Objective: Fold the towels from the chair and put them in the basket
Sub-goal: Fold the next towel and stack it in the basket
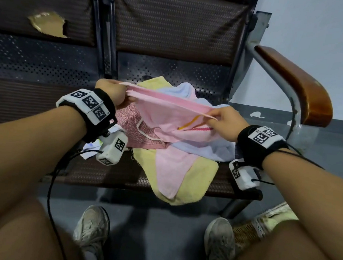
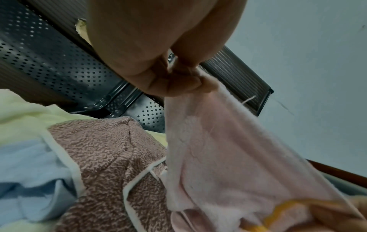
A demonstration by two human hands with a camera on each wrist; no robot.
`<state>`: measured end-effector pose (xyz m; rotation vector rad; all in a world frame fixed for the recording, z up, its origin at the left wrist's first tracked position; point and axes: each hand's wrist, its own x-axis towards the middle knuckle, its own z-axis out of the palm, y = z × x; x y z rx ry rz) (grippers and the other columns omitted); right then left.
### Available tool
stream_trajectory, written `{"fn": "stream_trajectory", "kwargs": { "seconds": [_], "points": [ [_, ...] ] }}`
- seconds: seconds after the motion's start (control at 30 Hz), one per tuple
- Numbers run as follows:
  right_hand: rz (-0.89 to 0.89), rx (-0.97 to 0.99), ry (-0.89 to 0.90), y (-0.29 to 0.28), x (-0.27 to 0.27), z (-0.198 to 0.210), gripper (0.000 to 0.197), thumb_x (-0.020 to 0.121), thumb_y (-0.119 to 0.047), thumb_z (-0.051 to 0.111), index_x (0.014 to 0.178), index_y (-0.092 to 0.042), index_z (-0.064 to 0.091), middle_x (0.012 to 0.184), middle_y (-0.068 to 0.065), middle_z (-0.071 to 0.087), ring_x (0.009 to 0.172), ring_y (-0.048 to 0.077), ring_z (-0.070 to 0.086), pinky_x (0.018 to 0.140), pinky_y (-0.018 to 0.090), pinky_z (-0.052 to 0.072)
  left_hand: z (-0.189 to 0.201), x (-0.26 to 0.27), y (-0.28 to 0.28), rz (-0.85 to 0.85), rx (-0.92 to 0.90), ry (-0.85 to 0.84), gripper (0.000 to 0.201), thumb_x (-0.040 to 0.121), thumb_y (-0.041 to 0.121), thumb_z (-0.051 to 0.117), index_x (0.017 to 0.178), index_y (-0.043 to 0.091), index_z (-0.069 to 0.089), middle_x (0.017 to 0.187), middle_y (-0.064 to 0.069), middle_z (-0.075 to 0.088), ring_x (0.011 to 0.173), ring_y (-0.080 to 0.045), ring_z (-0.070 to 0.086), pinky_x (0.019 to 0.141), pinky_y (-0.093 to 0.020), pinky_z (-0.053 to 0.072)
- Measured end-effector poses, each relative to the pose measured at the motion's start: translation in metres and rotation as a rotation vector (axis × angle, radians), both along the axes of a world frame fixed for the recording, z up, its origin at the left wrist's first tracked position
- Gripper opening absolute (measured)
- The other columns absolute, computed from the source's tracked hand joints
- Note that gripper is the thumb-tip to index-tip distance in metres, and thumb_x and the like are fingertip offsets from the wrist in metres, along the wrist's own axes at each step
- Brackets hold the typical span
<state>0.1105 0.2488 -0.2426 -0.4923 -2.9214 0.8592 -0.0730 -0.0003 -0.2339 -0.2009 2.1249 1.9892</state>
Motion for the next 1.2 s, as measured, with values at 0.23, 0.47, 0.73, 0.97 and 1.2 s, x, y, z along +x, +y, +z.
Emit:
{"fn": "stream_trajectory", "kwargs": {
  "seconds": [0.23, 0.47, 0.73, 0.97, 1.2],
  "points": [
    [-0.291, 0.130, 0.219, 0.018, -0.002, 0.007, 0.028, 0.094, -0.016, 0.049, 0.076, -0.010, 0.069, 0.066, 0.006, 0.057, 0.074, 0.031, 0.056, 0.066, 0.027, 0.035, 0.009, 0.011, 0.004, -0.196, 0.094, 0.100, 0.036, 0.093, -0.012, 0.042, 0.103, 0.005, 0.072, 0.096, -0.017, 0.070, 0.064, -0.018, 0.071, 0.056, -0.021, 0.057],
    [-0.222, -0.149, 0.345, 0.006, 0.002, 0.021, 0.029, 0.085, -0.006, 0.035, 0.079, -0.023, 0.057, 0.084, 0.005, 0.065, 0.085, 0.030, 0.061, 0.077, 0.037, 0.050, 0.005, 0.013, 0.002, -0.377, -0.318, 0.365, 0.049, 0.068, 0.007, 0.088, 0.111, 0.012, 0.066, 0.099, -0.002, 0.068, 0.077, -0.013, 0.063, 0.062, -0.023, 0.051],
    [-0.157, 0.198, 0.270, 0.008, 0.016, 0.064, 0.030, 0.103, -0.036, 0.039, 0.104, -0.014, 0.059, 0.105, 0.014, 0.068, 0.101, 0.033, 0.061, 0.082, 0.036, 0.043, 0.050, 0.016, 0.003, -0.162, -0.284, 0.605, 0.028, 0.081, 0.047, 0.064, 0.074, 0.020, 0.067, 0.071, 0.003, 0.064, 0.064, -0.011, 0.055, 0.063, -0.030, 0.049],
    [-0.131, 0.303, 0.469, 0.009, 0.022, 0.127, 0.041, 0.106, -0.035, 0.039, 0.070, -0.018, 0.045, 0.068, 0.001, 0.052, 0.072, 0.029, 0.050, 0.065, 0.034, 0.027, 0.116, 0.025, 0.010, -0.127, -0.052, 0.738, 0.030, 0.093, 0.040, 0.056, 0.083, 0.014, 0.065, 0.076, 0.004, 0.058, 0.074, -0.008, 0.050, 0.068, -0.026, 0.042],
    [-0.124, 0.113, 0.450, 0.010, 0.020, 0.167, 0.039, 0.107, -0.036, 0.033, 0.074, -0.017, 0.043, 0.078, 0.001, 0.051, 0.079, 0.022, 0.048, 0.073, 0.034, 0.038, 0.143, 0.024, -0.004, -0.114, -0.177, 0.797, 0.051, 0.091, 0.046, 0.061, 0.067, 0.003, 0.049, 0.065, -0.001, 0.033, 0.061, -0.012, 0.031, 0.055, -0.029, 0.024]
  ]
}}
